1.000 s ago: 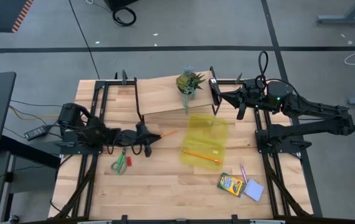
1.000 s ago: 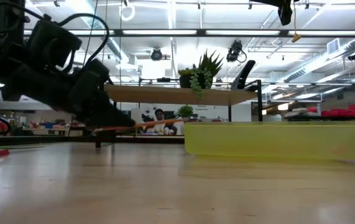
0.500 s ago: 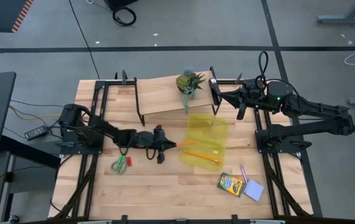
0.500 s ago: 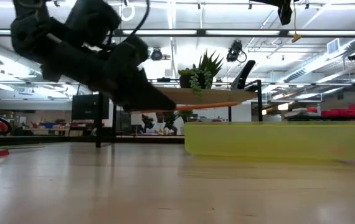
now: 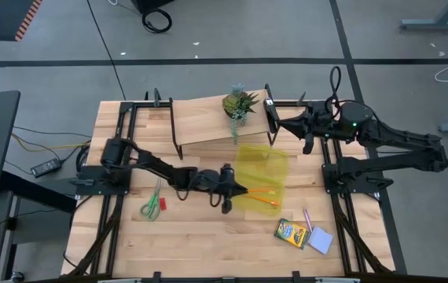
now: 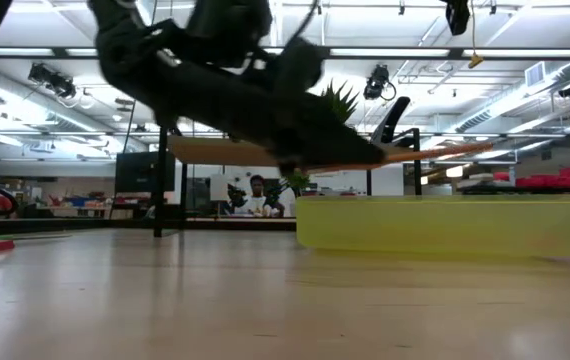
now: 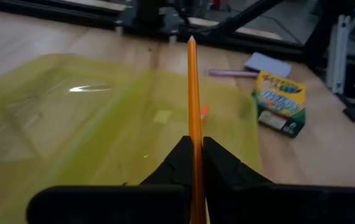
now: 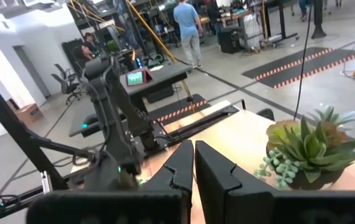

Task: Pack school essentials
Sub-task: Put the orange pencil into the yellow supply box

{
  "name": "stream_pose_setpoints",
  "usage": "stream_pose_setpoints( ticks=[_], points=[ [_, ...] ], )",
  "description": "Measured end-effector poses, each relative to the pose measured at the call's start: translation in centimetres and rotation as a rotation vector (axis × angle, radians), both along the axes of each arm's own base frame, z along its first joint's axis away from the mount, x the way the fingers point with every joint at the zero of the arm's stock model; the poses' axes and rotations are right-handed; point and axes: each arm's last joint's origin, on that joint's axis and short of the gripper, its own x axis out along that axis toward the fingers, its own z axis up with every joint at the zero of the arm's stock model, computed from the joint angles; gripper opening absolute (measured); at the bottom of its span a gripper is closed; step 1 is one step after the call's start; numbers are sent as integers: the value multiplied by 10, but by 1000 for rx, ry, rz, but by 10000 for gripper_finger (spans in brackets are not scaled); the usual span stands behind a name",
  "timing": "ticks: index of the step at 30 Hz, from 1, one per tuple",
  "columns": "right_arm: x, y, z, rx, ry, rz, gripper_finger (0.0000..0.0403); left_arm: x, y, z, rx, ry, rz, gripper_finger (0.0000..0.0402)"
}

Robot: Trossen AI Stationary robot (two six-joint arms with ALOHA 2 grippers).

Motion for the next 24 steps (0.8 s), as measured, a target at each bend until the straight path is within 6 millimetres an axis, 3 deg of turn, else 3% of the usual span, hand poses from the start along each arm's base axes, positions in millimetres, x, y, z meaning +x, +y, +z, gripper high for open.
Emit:
stream_pose_setpoints(
  ticks=[10,18,24],
  points=[
    [-25,4,10,-36,-73,1,23,41,-9,6,-16,44,-15,17],
    [-30,6,8,-46,-48,14,23,48,-7,-16,-26,95,-4,23],
    [-30,6,8,-46,-48,30,23,47,-10,-18,19,109,-64,18]
  ],
)
